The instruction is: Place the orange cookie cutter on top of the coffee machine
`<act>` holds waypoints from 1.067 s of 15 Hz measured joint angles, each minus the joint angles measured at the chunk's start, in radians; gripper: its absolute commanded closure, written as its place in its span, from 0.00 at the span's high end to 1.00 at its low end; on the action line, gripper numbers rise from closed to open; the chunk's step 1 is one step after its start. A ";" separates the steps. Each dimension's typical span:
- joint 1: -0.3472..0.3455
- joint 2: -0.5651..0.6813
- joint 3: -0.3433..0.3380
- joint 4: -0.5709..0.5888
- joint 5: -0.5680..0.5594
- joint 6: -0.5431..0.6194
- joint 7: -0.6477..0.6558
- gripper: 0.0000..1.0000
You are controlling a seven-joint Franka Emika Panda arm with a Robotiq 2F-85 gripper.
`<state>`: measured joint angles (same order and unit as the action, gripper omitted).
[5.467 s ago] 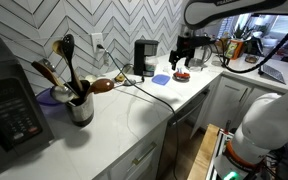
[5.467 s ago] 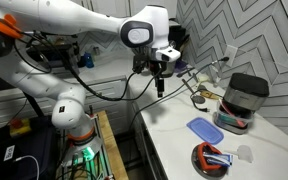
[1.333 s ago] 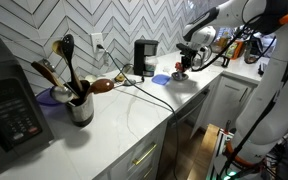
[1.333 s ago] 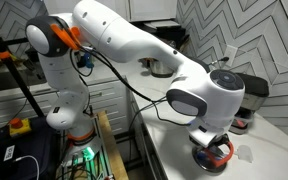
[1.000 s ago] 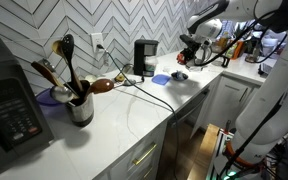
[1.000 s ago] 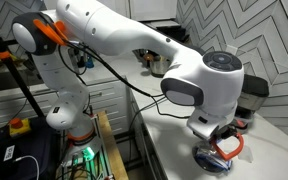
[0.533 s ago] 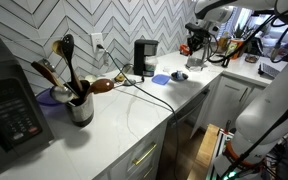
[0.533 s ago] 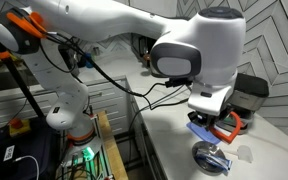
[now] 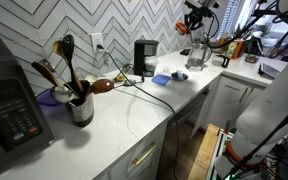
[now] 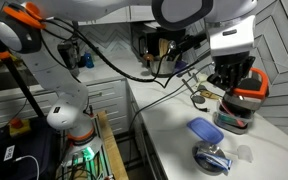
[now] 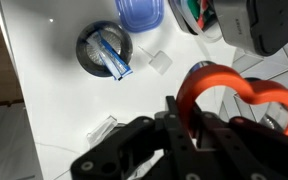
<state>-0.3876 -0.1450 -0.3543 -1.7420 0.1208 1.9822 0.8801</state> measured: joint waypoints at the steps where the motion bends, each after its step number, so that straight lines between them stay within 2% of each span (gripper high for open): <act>1: -0.002 0.002 -0.003 -0.002 0.000 0.000 0.000 0.13; 7: -0.004 0.005 -0.005 -0.004 0.000 0.000 0.000 0.13; 8: -0.004 0.005 -0.005 -0.004 0.000 0.000 0.000 0.03; 11: -0.002 0.007 -0.003 -0.001 0.000 0.000 -0.002 0.03; 16: 0.041 0.076 0.041 0.092 0.009 -0.011 0.000 0.03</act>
<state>-0.3467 -0.0694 -0.3138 -1.6496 0.1294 1.9714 0.8801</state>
